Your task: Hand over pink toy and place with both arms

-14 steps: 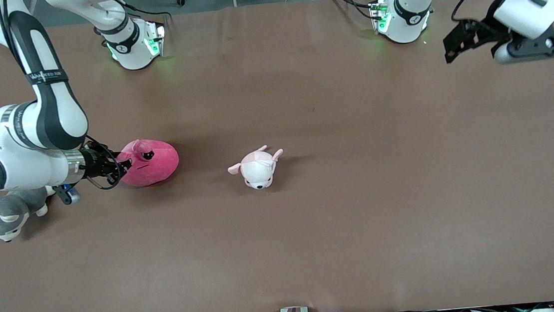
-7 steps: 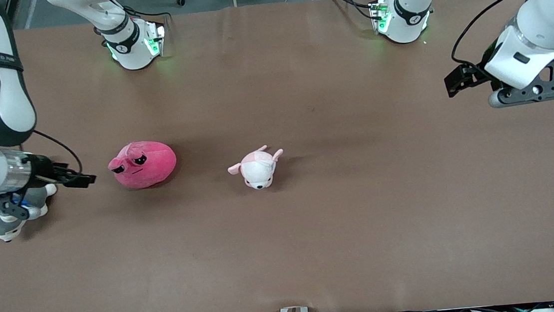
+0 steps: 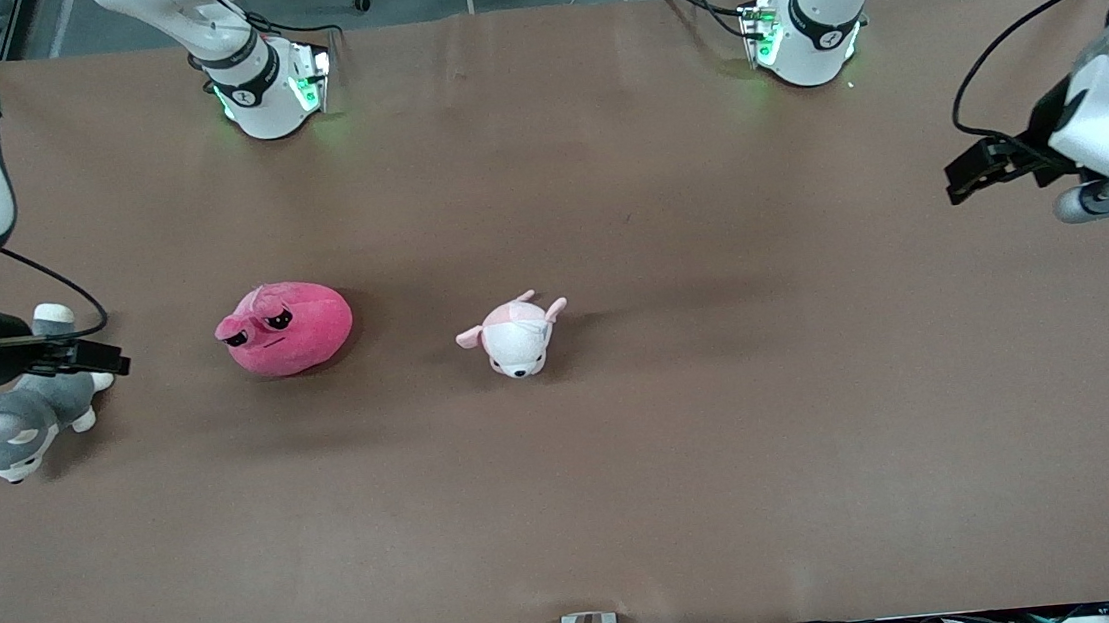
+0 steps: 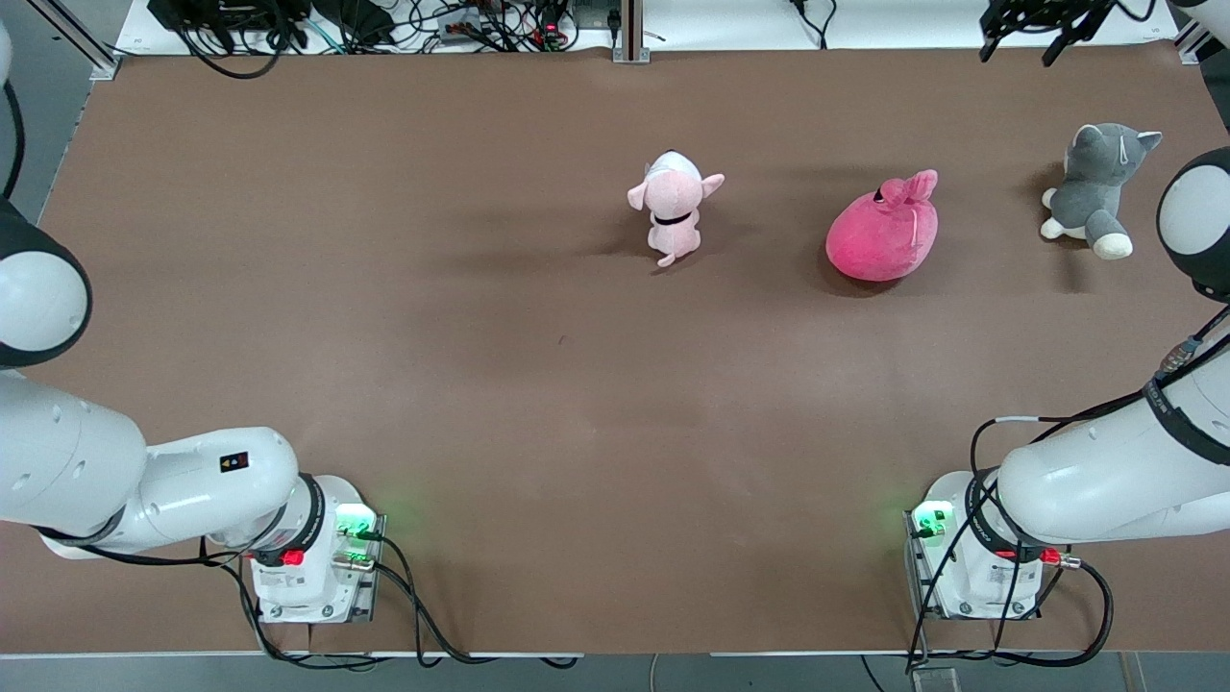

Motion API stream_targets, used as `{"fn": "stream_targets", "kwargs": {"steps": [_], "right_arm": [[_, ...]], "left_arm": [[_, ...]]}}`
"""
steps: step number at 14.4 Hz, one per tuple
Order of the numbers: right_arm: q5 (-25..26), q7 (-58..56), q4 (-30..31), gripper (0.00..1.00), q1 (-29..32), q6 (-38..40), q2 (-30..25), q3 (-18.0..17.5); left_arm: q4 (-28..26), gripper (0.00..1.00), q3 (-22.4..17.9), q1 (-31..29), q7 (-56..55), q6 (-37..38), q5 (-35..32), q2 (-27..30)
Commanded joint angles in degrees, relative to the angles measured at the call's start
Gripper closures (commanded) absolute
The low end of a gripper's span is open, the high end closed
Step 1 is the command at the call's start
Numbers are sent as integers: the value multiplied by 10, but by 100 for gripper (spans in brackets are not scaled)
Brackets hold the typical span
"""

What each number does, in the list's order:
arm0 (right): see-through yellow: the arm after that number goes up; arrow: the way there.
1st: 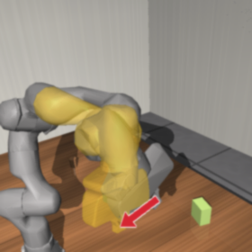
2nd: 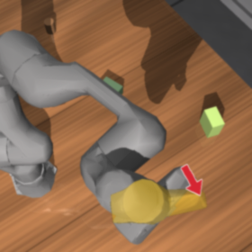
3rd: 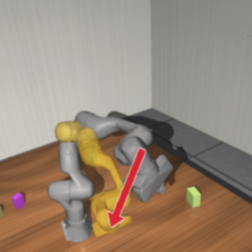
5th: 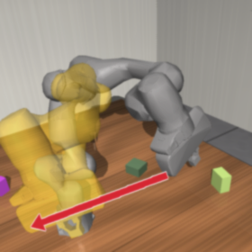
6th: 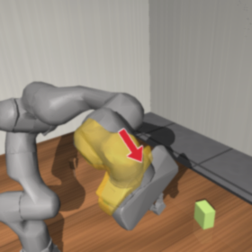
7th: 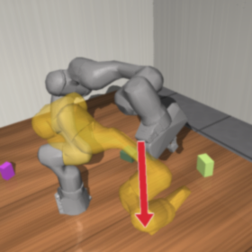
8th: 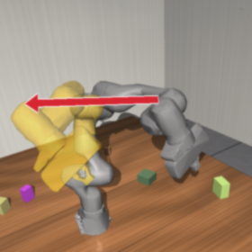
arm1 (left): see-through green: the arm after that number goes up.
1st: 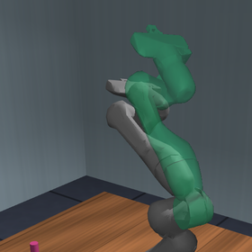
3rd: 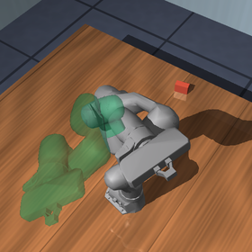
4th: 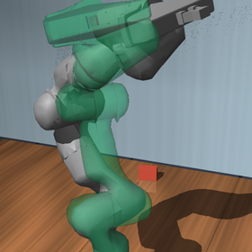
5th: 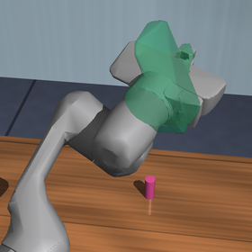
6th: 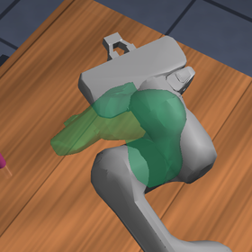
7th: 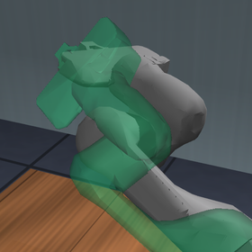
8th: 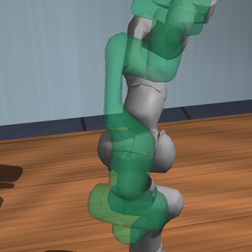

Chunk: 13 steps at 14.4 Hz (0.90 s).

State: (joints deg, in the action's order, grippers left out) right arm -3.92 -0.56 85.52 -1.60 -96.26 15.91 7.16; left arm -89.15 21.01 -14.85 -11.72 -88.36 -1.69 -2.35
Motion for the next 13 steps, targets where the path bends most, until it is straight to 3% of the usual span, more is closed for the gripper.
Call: {"fn": "stream_targets", "kwargs": {"steps": [1,5,13], "right_arm": [[31,-7,-17,0,12,35,-8,-10],[36,-11,-42,0,13,72,-7,-11],[47,-13,-60,0,13,71,-2,-11]], "left_arm": [[23,0,5,-34,37,2,-2,-3],[34,0,6,-66,83,3,2,2],[34,0,7,-64,93,-1,-1,1]]}}
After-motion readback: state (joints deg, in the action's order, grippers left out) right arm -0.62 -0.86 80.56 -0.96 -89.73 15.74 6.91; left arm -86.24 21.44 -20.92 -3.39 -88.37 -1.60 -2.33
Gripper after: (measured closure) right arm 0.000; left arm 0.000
